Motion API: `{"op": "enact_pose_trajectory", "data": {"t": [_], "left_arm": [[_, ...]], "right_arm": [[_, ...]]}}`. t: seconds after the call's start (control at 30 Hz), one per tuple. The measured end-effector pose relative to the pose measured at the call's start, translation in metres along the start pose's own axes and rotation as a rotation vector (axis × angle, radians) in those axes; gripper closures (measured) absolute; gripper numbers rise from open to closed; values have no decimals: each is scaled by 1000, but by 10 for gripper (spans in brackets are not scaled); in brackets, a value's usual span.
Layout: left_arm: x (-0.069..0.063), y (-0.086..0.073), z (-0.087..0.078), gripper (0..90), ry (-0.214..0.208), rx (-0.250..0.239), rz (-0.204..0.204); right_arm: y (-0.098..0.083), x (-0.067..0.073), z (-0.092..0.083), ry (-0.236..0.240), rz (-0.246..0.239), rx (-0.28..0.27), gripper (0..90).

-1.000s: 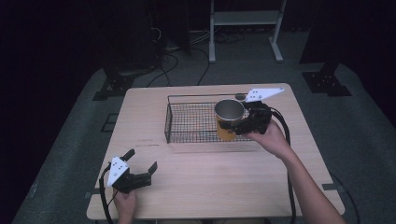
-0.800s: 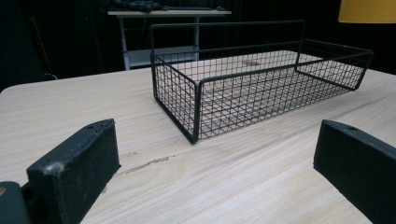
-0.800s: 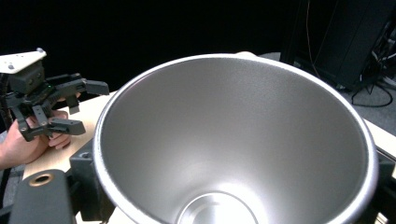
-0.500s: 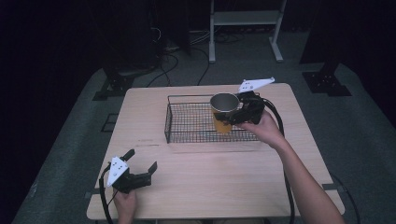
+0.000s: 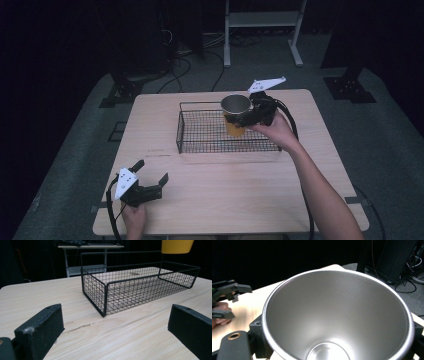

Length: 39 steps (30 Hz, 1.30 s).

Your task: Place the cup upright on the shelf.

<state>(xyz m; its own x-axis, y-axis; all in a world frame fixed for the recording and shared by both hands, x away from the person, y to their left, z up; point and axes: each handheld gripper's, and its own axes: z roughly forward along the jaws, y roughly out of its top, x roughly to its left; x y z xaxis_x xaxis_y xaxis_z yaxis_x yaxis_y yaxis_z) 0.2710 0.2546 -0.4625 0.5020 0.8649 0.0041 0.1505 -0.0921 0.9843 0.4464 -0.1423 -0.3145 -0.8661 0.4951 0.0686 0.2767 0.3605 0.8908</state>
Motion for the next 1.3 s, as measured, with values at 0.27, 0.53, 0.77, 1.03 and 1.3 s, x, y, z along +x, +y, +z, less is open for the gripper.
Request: {"op": "enact_pose_trajectory", "data": {"t": [0.27,0.53,0.77,1.03,1.3], "left_arm": [[0,0,0,0,0,-2,0],[0,0,0,0,0,-3,-1],[0,0,0,0,0,-4,-1],[1,0,0,0,-1,-5,-2],[1,0,-1,0,-1,-6,-3]], "right_arm": [[-2,-9,16,1,7,13,128],[-5,-16,29,2,-9,40,128],[-14,-26,39,1,7,59,128],[-23,-32,52,3,8,91,127],[-30,-37,67,3,10,108,127]]}}
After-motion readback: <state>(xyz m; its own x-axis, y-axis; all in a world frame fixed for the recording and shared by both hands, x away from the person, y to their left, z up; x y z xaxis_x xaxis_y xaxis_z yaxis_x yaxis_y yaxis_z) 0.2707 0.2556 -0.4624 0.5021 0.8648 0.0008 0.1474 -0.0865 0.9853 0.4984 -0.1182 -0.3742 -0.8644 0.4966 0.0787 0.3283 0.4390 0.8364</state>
